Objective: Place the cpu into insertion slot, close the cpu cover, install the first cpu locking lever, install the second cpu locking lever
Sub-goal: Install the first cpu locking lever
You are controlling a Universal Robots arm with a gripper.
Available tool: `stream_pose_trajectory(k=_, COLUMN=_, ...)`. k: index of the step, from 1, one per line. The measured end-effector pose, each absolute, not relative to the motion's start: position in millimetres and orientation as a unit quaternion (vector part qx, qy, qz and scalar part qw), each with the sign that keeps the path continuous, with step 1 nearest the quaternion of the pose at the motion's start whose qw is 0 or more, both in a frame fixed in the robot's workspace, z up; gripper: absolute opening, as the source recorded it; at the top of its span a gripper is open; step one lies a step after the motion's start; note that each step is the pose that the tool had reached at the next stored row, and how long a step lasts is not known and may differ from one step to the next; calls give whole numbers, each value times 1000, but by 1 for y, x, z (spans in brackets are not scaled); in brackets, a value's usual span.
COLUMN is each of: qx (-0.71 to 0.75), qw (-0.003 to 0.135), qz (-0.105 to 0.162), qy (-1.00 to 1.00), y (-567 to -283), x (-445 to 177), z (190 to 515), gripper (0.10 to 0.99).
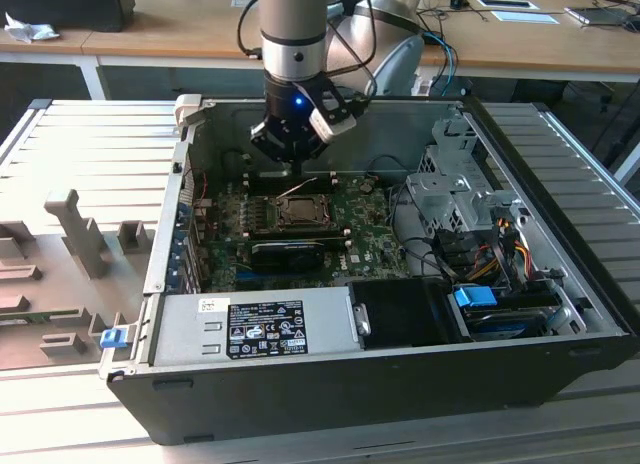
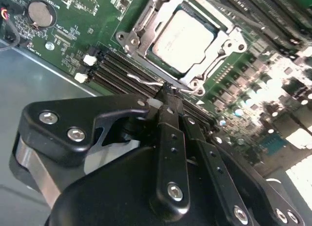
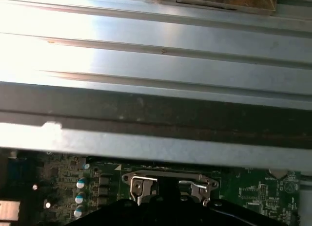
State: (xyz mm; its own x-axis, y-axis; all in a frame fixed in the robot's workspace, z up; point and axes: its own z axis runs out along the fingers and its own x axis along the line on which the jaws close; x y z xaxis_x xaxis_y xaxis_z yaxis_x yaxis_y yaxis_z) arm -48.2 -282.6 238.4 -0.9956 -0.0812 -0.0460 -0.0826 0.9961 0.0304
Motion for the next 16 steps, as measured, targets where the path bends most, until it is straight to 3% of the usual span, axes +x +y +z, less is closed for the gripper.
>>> stream_pose_trajectory(k=16, qx=-40, qw=15, qz=16, qy=999, y=-273, x=-28, z=221, gripper=106)
